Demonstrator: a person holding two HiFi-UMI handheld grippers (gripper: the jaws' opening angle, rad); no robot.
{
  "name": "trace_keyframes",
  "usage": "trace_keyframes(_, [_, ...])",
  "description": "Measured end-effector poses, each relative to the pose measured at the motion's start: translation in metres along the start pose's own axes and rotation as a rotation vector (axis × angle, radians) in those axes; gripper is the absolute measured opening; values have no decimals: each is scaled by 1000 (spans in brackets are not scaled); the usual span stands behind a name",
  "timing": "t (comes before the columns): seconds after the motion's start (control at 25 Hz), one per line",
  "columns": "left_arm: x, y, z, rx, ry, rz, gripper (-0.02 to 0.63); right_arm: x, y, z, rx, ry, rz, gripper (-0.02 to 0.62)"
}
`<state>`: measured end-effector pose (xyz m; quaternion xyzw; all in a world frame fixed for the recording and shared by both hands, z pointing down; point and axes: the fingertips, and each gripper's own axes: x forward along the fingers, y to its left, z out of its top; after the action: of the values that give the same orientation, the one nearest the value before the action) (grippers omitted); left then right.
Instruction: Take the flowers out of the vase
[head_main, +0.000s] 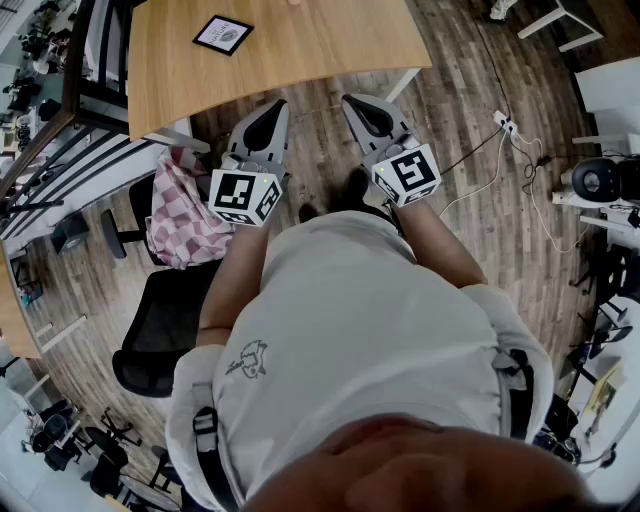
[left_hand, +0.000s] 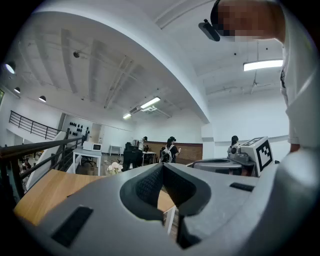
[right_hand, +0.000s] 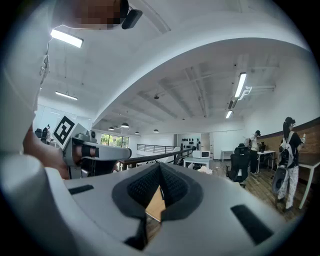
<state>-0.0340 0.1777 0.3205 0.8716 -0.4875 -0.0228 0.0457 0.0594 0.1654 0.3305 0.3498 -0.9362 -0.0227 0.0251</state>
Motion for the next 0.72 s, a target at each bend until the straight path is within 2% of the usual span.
trace_keyframes(0.48, [80, -2, -5, 1, 9, 22, 3, 10, -83, -7, 7, -8, 26, 3])
trace_keyframes(0.72, [137, 0, -14, -1, 26, 34, 3, 22, -131, -12, 5, -6, 90, 5])
